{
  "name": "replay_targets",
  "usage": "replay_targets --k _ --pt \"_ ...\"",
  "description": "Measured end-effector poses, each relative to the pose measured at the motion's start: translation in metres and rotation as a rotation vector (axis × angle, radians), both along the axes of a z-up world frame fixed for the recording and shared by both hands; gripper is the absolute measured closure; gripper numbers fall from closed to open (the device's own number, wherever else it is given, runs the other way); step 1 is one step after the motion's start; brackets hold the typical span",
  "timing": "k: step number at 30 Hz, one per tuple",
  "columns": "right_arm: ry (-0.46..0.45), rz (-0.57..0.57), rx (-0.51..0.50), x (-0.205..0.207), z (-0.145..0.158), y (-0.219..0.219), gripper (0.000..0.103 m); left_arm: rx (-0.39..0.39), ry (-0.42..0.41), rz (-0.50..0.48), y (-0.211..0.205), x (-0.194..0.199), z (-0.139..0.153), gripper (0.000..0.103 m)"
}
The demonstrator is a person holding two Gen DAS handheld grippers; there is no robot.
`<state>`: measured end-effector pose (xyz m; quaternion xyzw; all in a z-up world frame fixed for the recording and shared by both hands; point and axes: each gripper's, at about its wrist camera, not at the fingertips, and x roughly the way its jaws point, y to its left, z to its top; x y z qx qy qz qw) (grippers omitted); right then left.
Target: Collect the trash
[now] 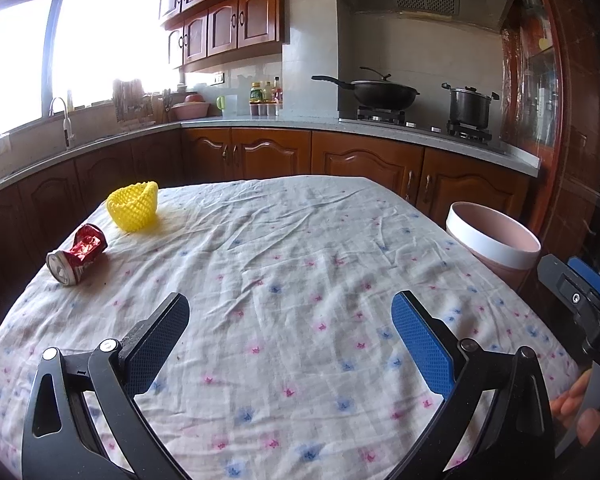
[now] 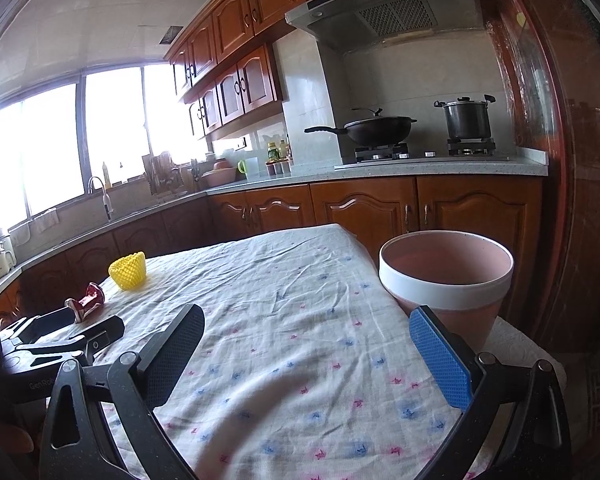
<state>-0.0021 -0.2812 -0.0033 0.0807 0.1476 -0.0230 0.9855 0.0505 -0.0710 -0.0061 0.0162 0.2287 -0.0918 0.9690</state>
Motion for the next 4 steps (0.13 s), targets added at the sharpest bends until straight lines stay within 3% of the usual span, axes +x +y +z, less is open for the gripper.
replay_targets --k 4 --pt "0.019 0.007 -0.005 0.0062 -0.0003 0.0027 0.0 -0.009 0.021 -0.002 0.0037 0.0051 -0.0015 0.0"
